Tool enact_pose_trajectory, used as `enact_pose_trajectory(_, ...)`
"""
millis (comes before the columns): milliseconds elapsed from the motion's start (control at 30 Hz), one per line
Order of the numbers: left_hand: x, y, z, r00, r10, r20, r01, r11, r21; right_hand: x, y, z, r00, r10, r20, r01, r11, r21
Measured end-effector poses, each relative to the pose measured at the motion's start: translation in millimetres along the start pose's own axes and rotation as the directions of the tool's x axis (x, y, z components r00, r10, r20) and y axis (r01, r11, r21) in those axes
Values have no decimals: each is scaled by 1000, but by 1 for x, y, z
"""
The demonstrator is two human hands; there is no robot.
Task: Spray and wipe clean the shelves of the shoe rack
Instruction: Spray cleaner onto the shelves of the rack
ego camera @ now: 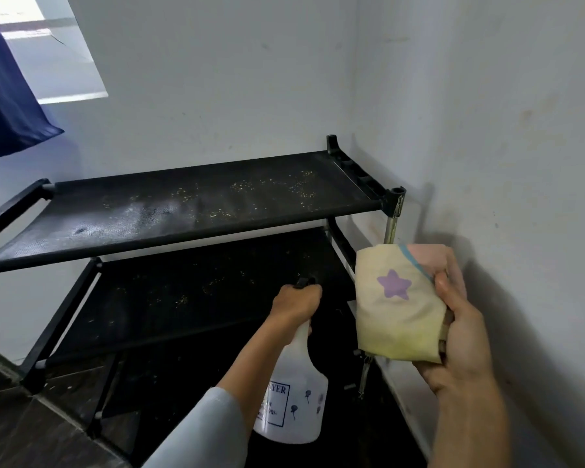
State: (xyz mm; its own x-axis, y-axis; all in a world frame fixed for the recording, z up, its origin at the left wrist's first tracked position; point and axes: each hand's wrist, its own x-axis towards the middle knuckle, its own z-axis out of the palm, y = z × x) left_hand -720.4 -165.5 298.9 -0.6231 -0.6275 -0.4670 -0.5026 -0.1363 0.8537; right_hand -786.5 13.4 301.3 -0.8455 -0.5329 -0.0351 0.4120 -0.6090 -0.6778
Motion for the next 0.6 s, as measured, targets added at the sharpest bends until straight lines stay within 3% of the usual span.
enact_pose_trajectory(167,-9,6,-9,1000,-10,3,10,997,-77,0,6,6,999,46,11,-45,999,-18)
enact_pose_trajectory(300,-22,-3,-24,992,128,9,-127,991,-30,0,17,15,996,90,16,-90,996,-3)
enact_pose_trajectory(433,-34,-16,-50,955,290,-67,-290,957,1,2,43,24,985,171,37,-172,984,39)
enact_pose_trajectory(600,-52,-40,-95,932,306,-193,-322,945,-59,3,91,44,938,322,130,-323,946,-16)
